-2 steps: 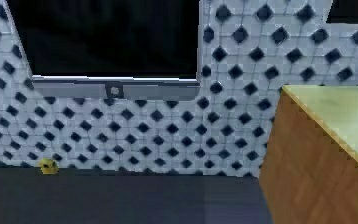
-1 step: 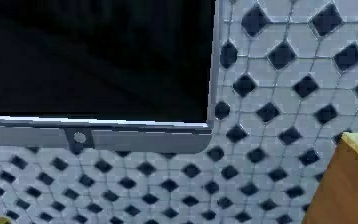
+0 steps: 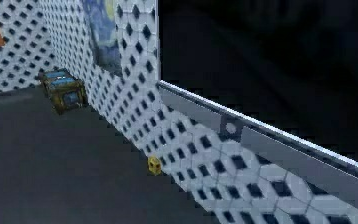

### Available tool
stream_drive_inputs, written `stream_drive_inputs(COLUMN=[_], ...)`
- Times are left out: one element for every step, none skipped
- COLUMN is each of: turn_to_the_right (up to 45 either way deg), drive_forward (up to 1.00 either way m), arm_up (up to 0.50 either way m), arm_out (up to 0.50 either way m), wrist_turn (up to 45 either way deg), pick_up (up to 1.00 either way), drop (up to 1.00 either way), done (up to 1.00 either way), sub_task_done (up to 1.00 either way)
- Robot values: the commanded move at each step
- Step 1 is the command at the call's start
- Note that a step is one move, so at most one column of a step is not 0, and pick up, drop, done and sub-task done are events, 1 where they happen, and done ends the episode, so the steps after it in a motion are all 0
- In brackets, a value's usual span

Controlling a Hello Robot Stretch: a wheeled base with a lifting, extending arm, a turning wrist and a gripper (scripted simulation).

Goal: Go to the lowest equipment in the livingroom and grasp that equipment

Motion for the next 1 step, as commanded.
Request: stream_drive_inputs(turn_to_the_right=[-45.0], drive_forward=[0.0], arm_up=[0.0], arm_out=[0.0], wrist_turn=[0.0], pick_up=[0.0], drop=[0.0], done=[0.0], sub_task_done=[0.0])
